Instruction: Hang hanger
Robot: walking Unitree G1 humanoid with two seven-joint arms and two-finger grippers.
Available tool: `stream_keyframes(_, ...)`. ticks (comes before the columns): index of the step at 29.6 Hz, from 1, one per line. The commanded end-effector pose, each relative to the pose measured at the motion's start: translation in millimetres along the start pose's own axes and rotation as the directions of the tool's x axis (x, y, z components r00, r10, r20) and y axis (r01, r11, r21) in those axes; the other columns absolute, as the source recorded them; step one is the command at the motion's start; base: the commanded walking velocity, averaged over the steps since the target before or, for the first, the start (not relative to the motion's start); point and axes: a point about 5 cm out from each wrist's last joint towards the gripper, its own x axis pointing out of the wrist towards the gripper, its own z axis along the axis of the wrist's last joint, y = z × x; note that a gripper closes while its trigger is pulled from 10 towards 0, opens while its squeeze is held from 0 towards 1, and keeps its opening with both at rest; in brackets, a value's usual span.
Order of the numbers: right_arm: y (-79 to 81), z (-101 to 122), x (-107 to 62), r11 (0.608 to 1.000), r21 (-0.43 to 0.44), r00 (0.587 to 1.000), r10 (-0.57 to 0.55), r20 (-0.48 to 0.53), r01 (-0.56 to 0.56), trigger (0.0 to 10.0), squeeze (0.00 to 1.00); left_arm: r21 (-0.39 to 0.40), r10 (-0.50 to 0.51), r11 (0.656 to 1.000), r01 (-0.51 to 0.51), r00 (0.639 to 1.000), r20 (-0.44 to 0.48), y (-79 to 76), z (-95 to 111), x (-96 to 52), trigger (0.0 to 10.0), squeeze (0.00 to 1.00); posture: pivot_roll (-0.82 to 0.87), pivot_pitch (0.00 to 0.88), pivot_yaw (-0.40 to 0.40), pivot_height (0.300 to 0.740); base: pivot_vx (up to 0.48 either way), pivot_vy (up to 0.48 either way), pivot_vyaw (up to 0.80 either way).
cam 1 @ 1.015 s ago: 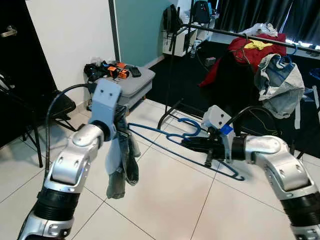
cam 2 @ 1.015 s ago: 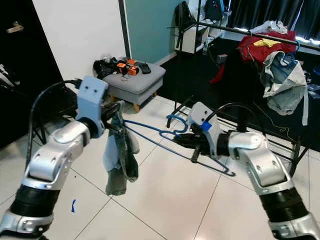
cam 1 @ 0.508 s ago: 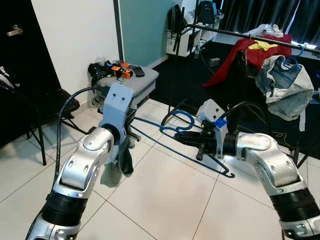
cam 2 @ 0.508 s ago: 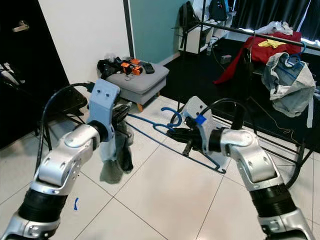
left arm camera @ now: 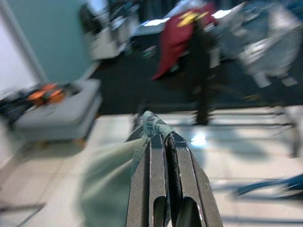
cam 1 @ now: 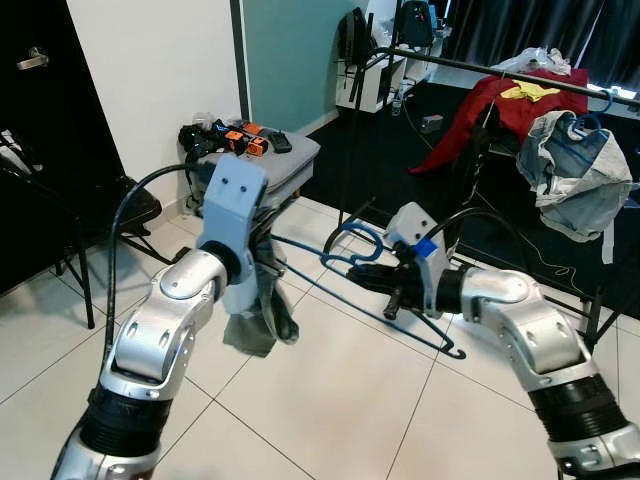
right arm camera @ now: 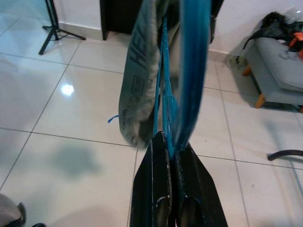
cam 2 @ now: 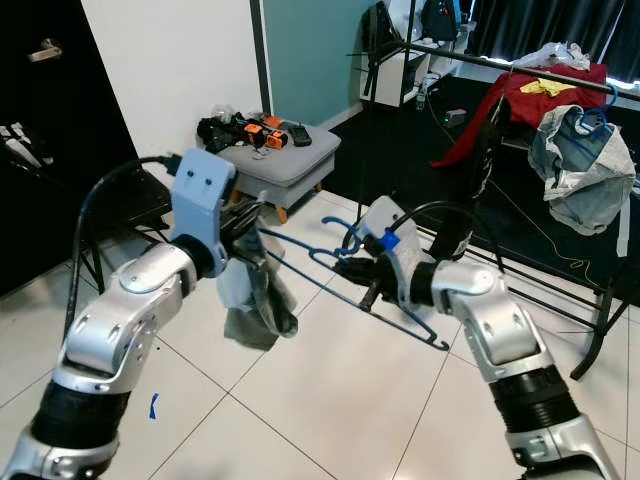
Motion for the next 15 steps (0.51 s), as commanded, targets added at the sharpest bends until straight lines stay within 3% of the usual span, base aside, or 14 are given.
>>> stream_keyframes(1,0.3,-1,1.4,1.000,-0.001,1.000,-0.003,-0.005,0.003,10.0,0.00,-0.016,-0.046,0.999,0.047,0.999,0.023,-8.0,3,0.7,10.0,0.00,-0.10,0.016,-0.018,0.740,0.000,0.000,0.00)
stream_keyframes(3,0.6,-3,4.0,1.000,0.012,1.000,-0.008,-0.003,0.008,10.0,0.00,-0.056,-0.073,0.996,0.075,0.996,0.046,-14.4,4,1.4,10.0,0.00,-0.09,0.015,-0.019,0.740,0.000,0.000,0.00)
stream_keyframes(6,-0.8,-6,7.1,0.999,0.018,0.999,-0.031,-0.011,0.031,10.0,0.00,-0.054,-0.094,0.994,0.095,0.995,0.027,-18.7,-1,1.7,10.0,0.00,-0.09,0.015,-0.017,0.740,0.000,0.000,0.00)
stream_keyframes(9,-2.2,-4,8.1,0.998,0.027,0.999,-0.048,0.008,0.048,10.0,0.00,0.032,-0.079,0.996,0.082,0.992,-0.094,-16.1,-24,-0.8,10.0,0.00,-0.10,0.016,-0.014,0.740,0.000,0.000,0.00)
stream_keyframes(10,-2.2,-4,8.1,0.998,0.027,0.999,-0.048,0.008,0.048,10.0,0.00,0.032,-0.079,0.996,0.082,0.992,-0.094,-16.1,-24,-0.8,10.0,0.00,-0.10,0.016,-0.014,0.740,0.000,0.000,0.00)
stream_keyframes(13,-3.0,-2,7.4,0.998,0.034,0.998,-0.053,0.020,0.052,10.0,0.00,0.092,-0.040,0.994,0.054,0.987,-0.153,-9.8,-36,-4.3,10.0,0.00,-0.10,0.018,-0.012,0.740,0.000,0.000,0.00)
stream_keyframes(15,-4.0,-2,5.3,0.998,0.035,0.998,-0.054,0.023,0.053,10.0,0.00,0.135,0.054,0.990,-0.030,0.982,-0.180,7.5,-42,-9.5,10.0,0.00,-0.10,0.018,-0.010,0.740,0.000,0.000,0.00)
